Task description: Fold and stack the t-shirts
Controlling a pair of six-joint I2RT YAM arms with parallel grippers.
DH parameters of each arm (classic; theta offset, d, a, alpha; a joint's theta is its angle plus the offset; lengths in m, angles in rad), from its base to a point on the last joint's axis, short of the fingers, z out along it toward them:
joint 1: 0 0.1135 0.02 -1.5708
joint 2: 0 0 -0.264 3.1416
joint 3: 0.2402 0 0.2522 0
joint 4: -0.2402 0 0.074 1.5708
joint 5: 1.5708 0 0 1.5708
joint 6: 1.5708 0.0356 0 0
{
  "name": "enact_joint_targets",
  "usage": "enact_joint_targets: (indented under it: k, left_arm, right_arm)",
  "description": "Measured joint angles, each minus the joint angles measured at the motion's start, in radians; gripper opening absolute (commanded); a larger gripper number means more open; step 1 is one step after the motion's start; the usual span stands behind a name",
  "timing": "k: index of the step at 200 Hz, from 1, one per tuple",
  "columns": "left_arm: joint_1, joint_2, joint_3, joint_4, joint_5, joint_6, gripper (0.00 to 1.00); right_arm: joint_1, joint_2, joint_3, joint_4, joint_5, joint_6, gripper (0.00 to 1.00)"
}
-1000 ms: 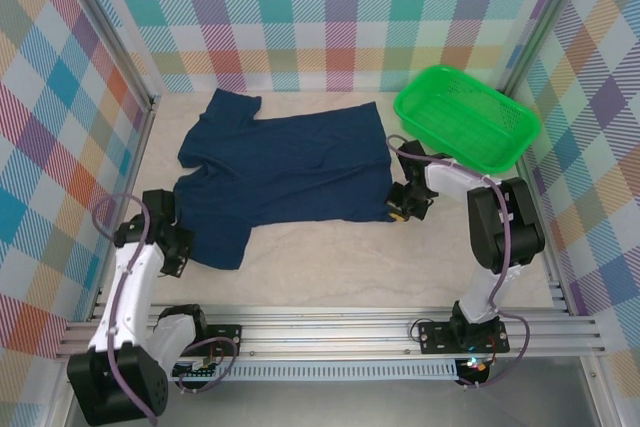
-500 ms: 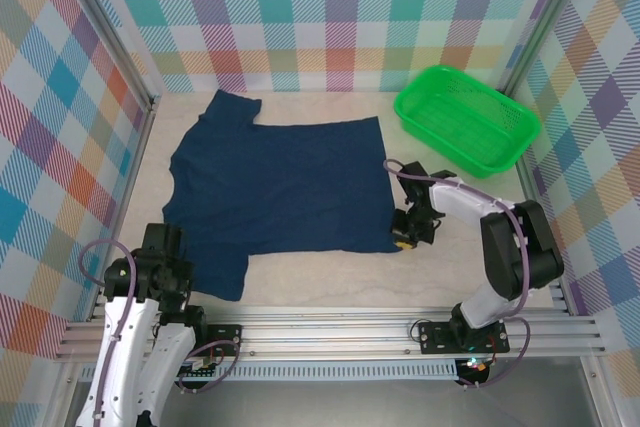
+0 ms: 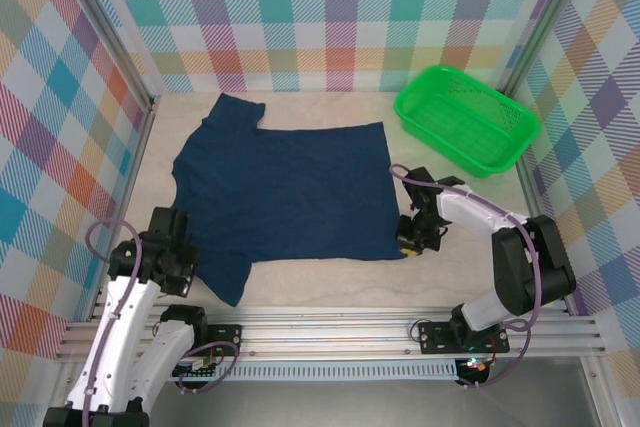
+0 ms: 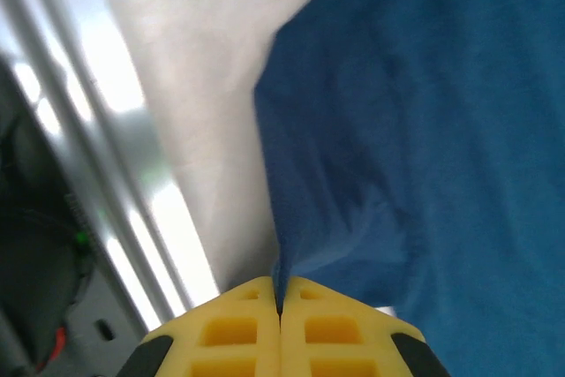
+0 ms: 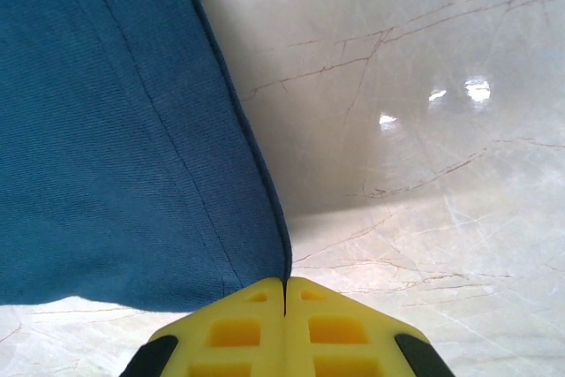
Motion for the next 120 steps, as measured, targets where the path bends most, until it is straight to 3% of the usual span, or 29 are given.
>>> enact_joint_targets:
  k: [47, 120]
  left_arm:
    - [0.0, 0.195, 0.196, 0.176, -0.042, 0.146, 0.0]
    - [0.042, 0.475, 0.352, 0.376, -0.039, 0.31, 0.0]
  right_arm:
    - [-0.047, 0.037, 0.093, -0.021, -0.042, 0.007, 0.0]
    - [-0.08, 0.198, 0.332, -0.021, -0.068, 0.007, 0.0]
